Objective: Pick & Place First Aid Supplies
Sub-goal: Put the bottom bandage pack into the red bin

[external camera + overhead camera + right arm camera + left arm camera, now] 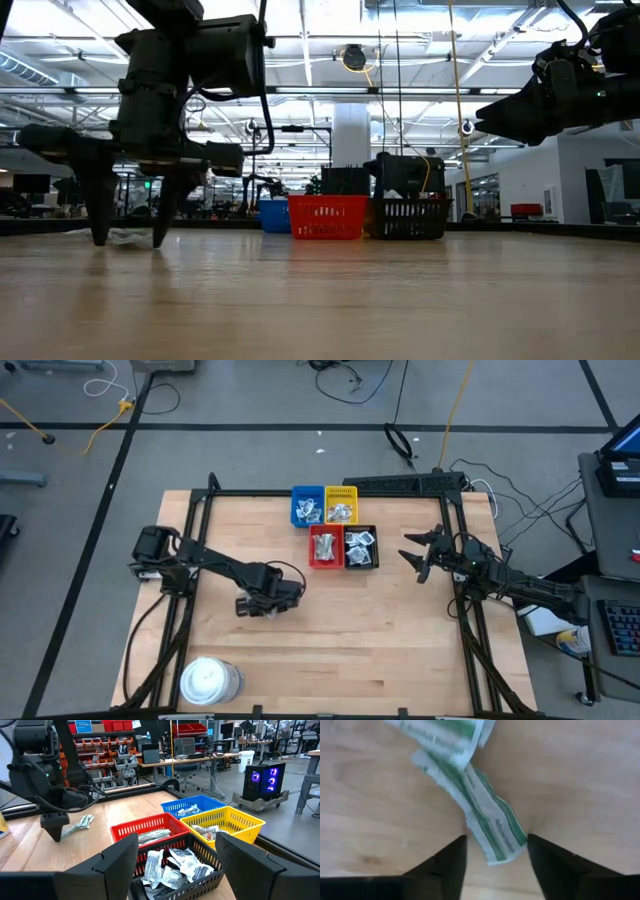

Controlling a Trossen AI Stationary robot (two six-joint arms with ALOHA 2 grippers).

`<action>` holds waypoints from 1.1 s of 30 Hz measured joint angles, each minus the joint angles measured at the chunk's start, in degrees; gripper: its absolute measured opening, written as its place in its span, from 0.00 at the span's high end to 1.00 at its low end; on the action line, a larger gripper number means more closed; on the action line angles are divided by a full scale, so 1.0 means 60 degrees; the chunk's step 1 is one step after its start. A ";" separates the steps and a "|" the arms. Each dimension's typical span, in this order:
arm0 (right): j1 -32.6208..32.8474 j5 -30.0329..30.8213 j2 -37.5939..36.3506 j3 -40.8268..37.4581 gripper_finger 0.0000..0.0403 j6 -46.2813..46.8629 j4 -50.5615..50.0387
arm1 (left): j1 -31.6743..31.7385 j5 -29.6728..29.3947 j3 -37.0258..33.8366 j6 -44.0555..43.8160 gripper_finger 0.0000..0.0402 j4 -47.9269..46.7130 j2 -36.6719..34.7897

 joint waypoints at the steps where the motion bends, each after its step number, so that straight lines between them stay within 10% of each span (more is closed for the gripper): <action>1: 0.0000 -0.0004 0.0001 0.0000 0.35 0.0000 0.0000 | -0.0071 0.0078 -0.0002 0.0002 0.50 -0.0004 0.0000; 11: 0.0000 -0.0002 -0.0001 0.0003 0.35 0.0000 0.0000 | -0.0602 0.0344 0.0001 0.0024 0.97 0.0319 0.0000; 33: 0.0000 -0.0003 -0.0001 0.0003 0.35 0.0000 0.0000 | -0.1114 -0.0047 0.0012 0.0676 0.99 -0.0185 -0.1738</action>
